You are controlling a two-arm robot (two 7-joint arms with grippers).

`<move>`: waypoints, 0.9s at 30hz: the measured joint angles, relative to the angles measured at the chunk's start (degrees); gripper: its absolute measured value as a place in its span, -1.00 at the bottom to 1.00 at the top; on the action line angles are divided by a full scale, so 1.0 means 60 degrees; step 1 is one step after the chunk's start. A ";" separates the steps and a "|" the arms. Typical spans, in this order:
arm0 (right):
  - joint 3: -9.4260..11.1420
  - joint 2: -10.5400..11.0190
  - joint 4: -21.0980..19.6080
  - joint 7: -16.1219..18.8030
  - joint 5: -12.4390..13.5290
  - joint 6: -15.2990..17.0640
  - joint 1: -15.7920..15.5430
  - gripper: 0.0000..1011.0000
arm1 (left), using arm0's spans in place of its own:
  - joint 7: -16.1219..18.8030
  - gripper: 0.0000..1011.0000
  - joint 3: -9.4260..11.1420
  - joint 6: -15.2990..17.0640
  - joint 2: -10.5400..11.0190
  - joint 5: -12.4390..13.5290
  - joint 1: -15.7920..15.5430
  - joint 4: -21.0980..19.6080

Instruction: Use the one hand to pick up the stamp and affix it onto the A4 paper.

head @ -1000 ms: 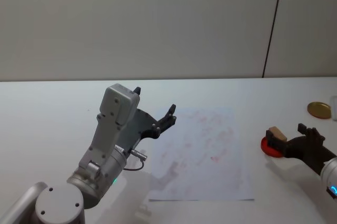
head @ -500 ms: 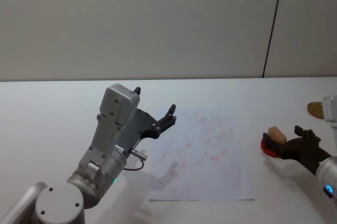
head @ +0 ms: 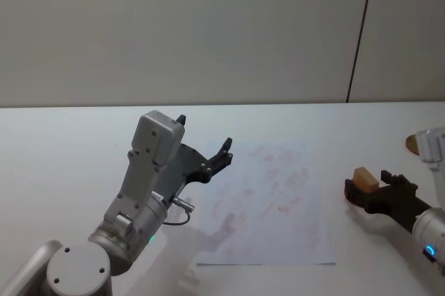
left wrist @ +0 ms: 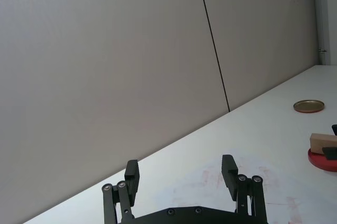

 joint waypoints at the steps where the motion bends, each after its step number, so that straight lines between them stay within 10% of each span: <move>1: -0.0002 -0.0008 0.0036 0.0014 -0.0012 0.0013 0.0020 0.74 | 0.0000 0.96 0.0000 0.0000 0.0000 0.0000 0.0000 0.0000; 21: -0.0014 -0.0091 0.0377 0.0052 -0.0069 0.0013 0.0210 -0.53 | 0.0000 0.96 0.0000 0.0000 0.0000 0.0000 0.0000 0.0000; 27: -0.0018 -0.0088 0.0310 0.0051 -0.0175 -0.0238 0.0190 -0.57 | 0.0001 0.96 0.0000 0.0000 0.0000 0.0000 0.0000 0.0000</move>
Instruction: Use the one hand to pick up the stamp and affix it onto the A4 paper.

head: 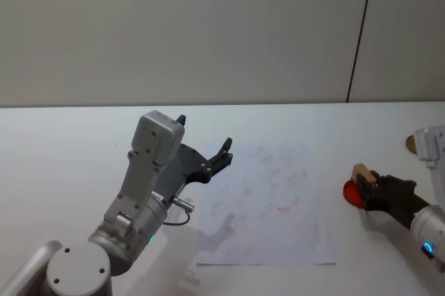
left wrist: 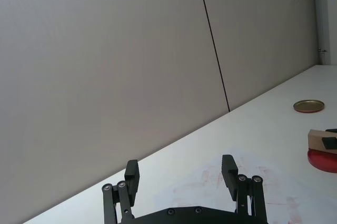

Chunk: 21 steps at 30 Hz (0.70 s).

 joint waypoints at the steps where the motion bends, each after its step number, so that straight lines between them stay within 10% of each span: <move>1: -0.0003 0.0002 -0.0022 0.0000 -0.0017 -0.0037 -0.0006 -0.57 | 0.0000 0.96 0.0000 0.0000 0.0000 0.0000 0.0000 0.0000; 21: -0.0301 -0.0057 -0.1176 0.0977 -0.0327 -0.0594 -0.0179 -0.57 | 0.0000 0.96 0.0000 0.0000 0.0000 0.0000 0.0000 0.0000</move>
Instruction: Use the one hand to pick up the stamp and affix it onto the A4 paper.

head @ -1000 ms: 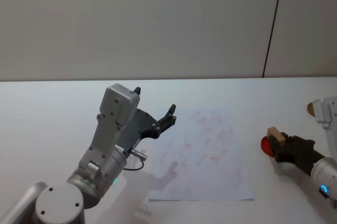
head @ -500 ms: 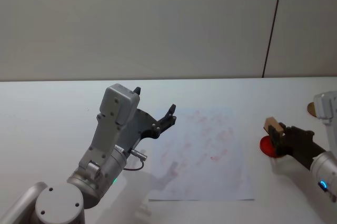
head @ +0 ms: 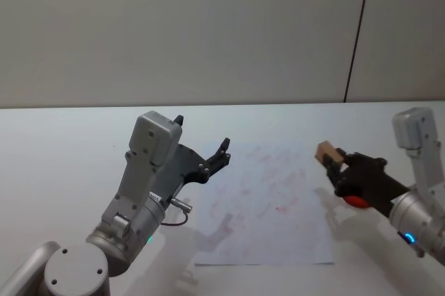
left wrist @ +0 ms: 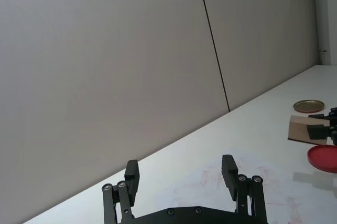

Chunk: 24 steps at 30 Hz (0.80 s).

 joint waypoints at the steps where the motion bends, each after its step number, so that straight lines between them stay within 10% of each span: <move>1: -0.0018 -0.0009 -0.0023 0.0055 -0.0008 0.0015 0.0000 -0.57 | 0.0000 0.96 0.0000 0.0000 0.0001 0.0000 0.0000 0.0000; 24: -0.0661 -0.0276 -0.0356 0.1225 -0.0408 0.0679 -0.0138 -0.57 | 0.0000 0.96 0.0000 0.0000 0.0000 0.0000 0.0000 0.0000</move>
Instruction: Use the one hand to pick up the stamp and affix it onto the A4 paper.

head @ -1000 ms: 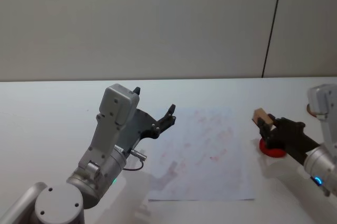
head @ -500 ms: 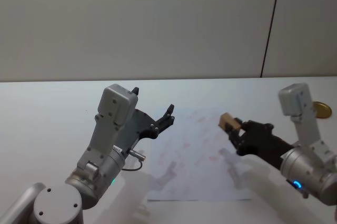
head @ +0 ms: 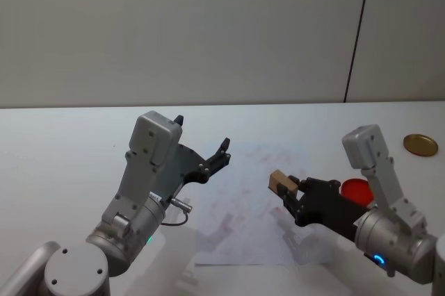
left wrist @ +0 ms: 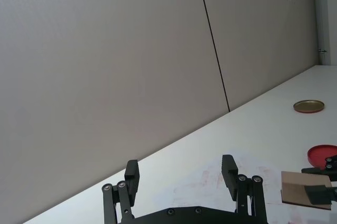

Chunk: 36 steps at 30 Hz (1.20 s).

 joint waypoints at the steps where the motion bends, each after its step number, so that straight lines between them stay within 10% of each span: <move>1: -0.0008 0.0004 0.0001 0.0017 -0.0015 0.0011 -0.0009 -0.57 | 0.0000 0.96 0.0000 0.0000 0.0000 0.0000 0.0000 0.0000; 36: -0.0205 0.0312 0.0126 0.0295 -0.0061 0.0059 -0.0517 -0.57 | 0.0000 0.96 0.0000 0.0000 0.0000 0.0000 0.0000 0.0000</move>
